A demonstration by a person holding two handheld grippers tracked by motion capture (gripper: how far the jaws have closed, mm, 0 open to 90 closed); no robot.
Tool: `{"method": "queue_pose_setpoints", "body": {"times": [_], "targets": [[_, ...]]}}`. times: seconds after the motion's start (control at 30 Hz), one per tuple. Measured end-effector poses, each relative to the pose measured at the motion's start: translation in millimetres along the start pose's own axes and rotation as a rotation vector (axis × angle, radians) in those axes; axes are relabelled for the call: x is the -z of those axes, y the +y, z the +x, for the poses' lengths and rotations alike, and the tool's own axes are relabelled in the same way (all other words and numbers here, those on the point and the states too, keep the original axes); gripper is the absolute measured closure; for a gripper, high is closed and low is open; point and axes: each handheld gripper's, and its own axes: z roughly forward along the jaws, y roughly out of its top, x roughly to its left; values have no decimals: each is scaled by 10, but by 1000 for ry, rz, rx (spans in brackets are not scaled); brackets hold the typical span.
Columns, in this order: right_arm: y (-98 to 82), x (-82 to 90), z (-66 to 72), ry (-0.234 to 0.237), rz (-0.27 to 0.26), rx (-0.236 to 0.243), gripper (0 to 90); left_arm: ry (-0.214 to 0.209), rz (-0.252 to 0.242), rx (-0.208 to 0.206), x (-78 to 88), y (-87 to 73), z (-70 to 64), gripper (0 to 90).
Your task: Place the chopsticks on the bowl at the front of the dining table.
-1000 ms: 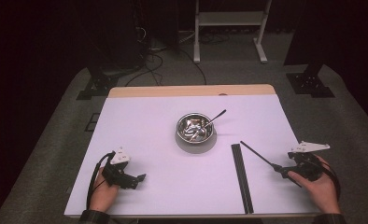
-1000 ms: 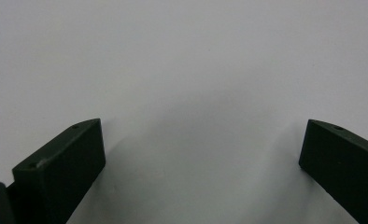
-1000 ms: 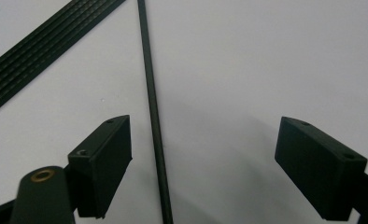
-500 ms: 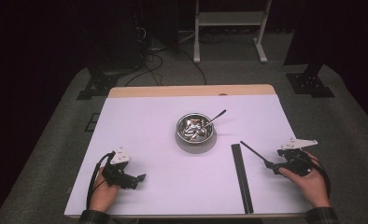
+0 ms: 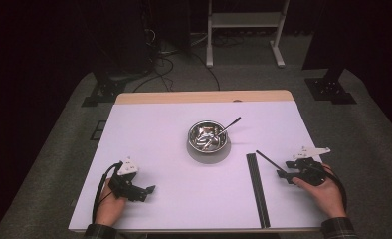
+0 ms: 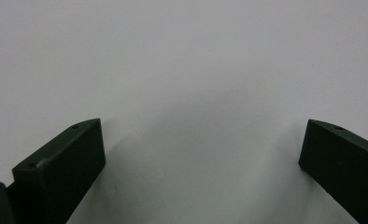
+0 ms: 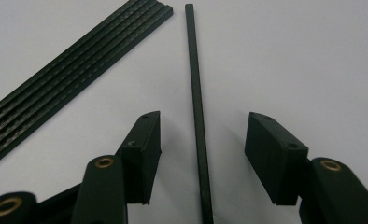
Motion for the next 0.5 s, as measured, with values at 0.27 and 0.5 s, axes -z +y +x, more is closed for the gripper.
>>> {"method": "queue_pose_setpoints", "body": {"times": [0.27, 0.5], "targets": [[-13, -1, 10, -7, -5, 1, 443, 0, 0, -1, 0, 0, 0, 0], [-70, 6, 4, -22, -51, -34, 499, 0, 0, 0, 0, 0, 0, 0]]}}
